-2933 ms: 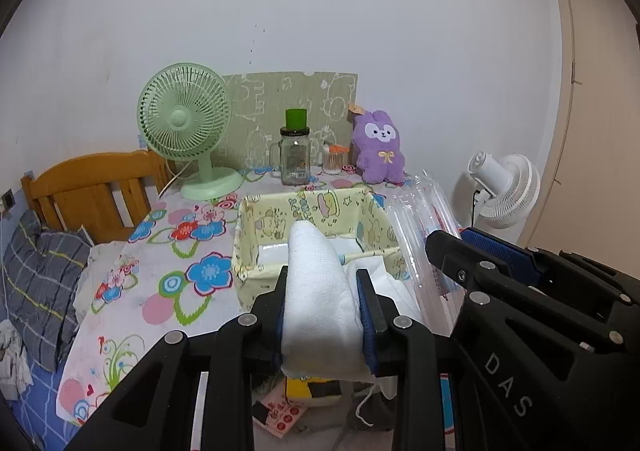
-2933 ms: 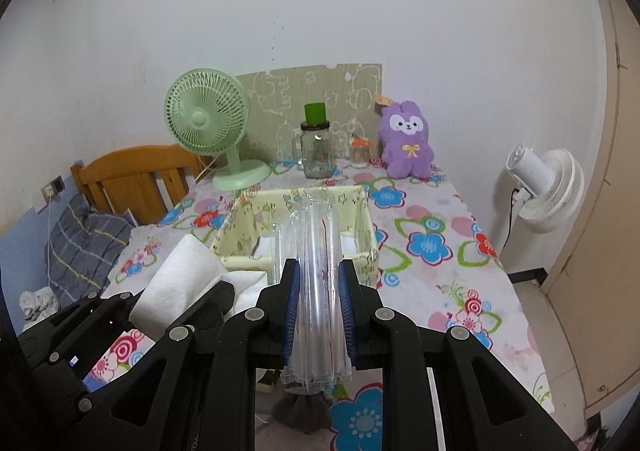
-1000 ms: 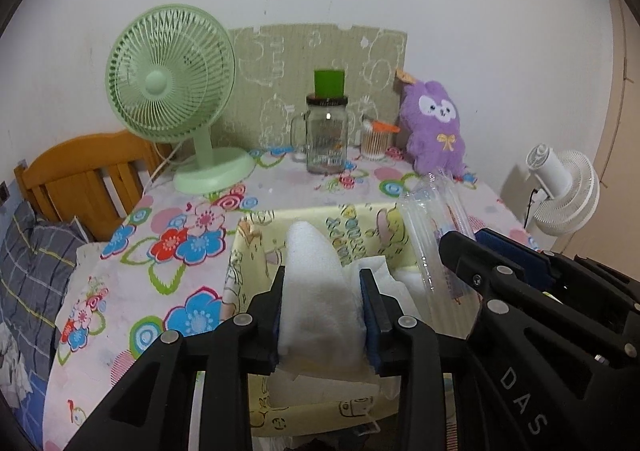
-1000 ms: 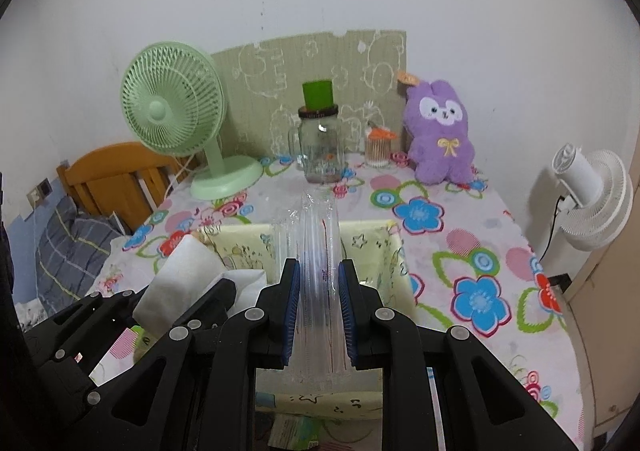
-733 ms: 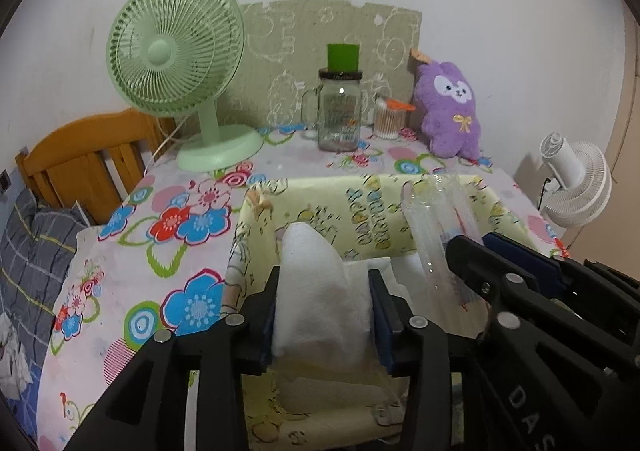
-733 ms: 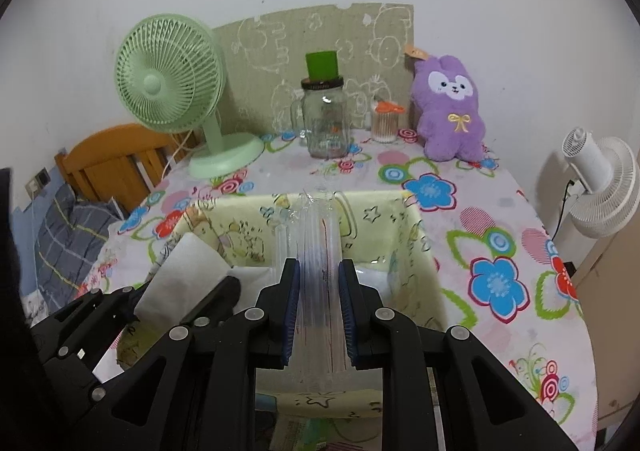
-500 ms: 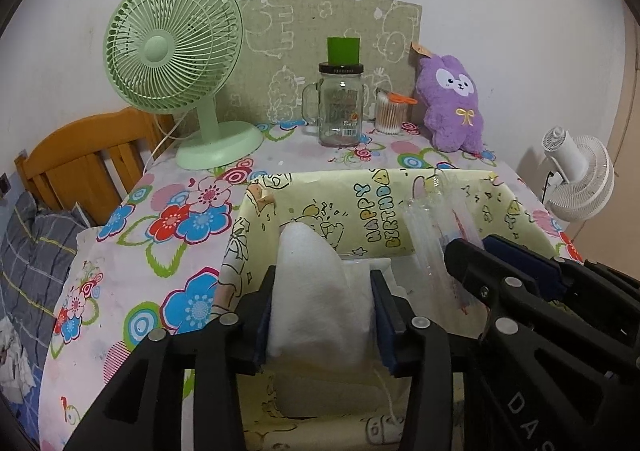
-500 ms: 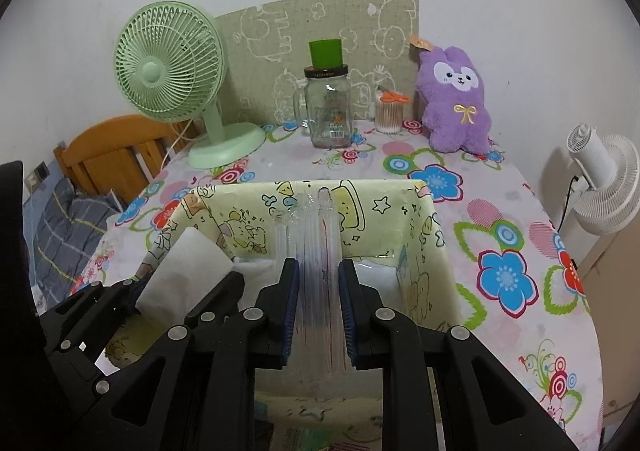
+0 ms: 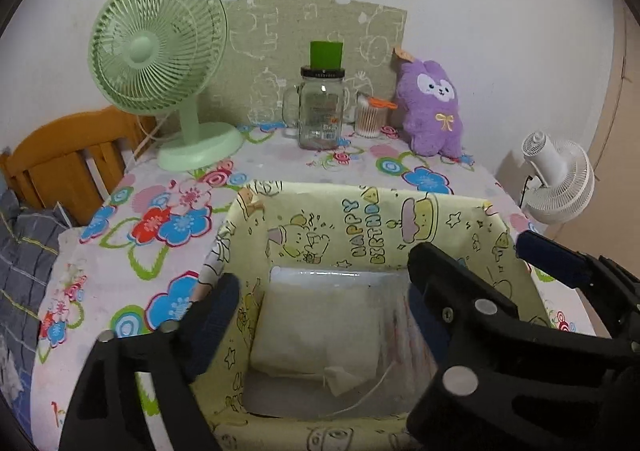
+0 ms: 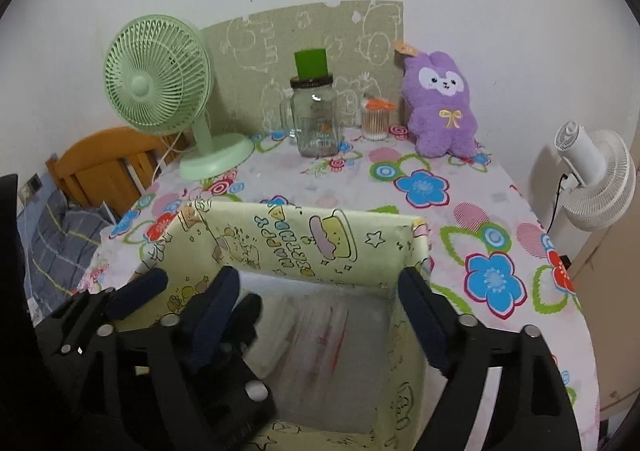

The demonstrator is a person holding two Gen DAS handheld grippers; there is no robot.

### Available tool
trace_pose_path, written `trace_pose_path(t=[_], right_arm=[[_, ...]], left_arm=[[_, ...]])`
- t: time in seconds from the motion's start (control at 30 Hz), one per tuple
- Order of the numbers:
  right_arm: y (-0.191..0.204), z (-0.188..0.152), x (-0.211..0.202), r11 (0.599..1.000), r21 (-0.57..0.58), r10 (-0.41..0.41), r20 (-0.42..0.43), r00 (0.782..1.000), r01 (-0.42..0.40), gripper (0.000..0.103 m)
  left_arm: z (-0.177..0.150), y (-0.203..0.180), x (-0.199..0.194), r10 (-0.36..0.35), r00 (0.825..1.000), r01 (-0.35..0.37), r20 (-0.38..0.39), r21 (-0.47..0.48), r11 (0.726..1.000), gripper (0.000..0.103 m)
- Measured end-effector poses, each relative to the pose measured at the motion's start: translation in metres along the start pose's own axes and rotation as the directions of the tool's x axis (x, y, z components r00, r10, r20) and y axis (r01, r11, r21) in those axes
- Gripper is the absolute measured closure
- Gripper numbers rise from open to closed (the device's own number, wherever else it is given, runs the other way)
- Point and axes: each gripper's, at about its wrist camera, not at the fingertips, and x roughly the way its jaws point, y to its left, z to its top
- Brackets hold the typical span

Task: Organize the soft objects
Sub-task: 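Lower both items into the box and open both grippers, then withdraw both tools from the box toward the remaining items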

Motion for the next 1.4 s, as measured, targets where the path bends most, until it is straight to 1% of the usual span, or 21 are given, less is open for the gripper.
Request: trace_pose_path(t=[0.03,0.07,0.2,0.33,0.47,0.53,0.57,0.7,0.9,1.23,1.4], right_arm=[[0.000,0.001,-0.002,1.000,0.000,-0.004,0.001,1.000,0.004,0.013],[-0.001,0.001,-0.006,1.000,0.000,-0.009,0.006,1.000,0.009,0.010],[-0.001,0.004,-0.021,1.000,0.000,-0.025,0.031,0.999,0.025,0.005],[-0.001,0.004,-0.037,1.000,-0.005,-0.011,0.050,0.999,0.011,0.004],[0.001,0.001,-0.057,1.000,-0.005,-0.005,0.088,0.996,0.005,0.004],[0.003,-0.001,-0.069,1.000,0.000,-0.012,0.117,0.993,0.012,0.003],[0.003,-0.002,-0.075,1.000,0.011,-0.025,0.131,0.991,0.024,0.000],[0.006,-0.007,-0.095,1.000,0.013,-0.029,0.171,0.985,0.027,0.000],[0.007,-0.017,-0.118,1.000,0.013,0.007,0.179,0.984,-0.010,0.000],[0.012,-0.040,-0.147,1.000,-0.031,0.007,0.207,0.978,-0.001,0.000],[0.012,-0.051,-0.155,0.999,-0.035,0.026,0.189,0.982,-0.020,0.000]], left_arm=[[0.000,-0.001,-0.003,0.005,1.000,-0.005,0.005,0.000,1.000,0.008],[0.000,-0.002,-0.006,0.005,1.000,-0.005,0.009,0.000,1.000,0.007],[0.001,-0.005,-0.020,0.009,1.000,-0.009,0.018,-0.008,1.000,0.006],[0.001,-0.008,-0.038,0.013,0.999,-0.013,0.044,-0.003,1.000,0.004],[-0.002,-0.009,-0.055,0.015,0.998,-0.015,0.066,-0.002,1.000,0.004],[-0.003,-0.010,-0.064,0.015,0.997,-0.015,0.077,-0.003,1.000,0.004],[-0.004,-0.009,-0.068,0.016,0.997,-0.015,0.080,-0.006,1.000,0.004],[-0.009,-0.011,-0.086,0.011,0.995,-0.010,0.102,-0.007,1.000,0.003],[-0.020,-0.013,-0.108,0.007,0.992,-0.006,0.126,-0.006,1.000,0.003],[-0.046,-0.017,-0.130,-0.008,0.990,0.010,0.139,-0.011,1.000,0.002],[-0.059,-0.019,-0.141,-0.007,0.990,0.009,0.142,-0.016,1.000,0.002]])
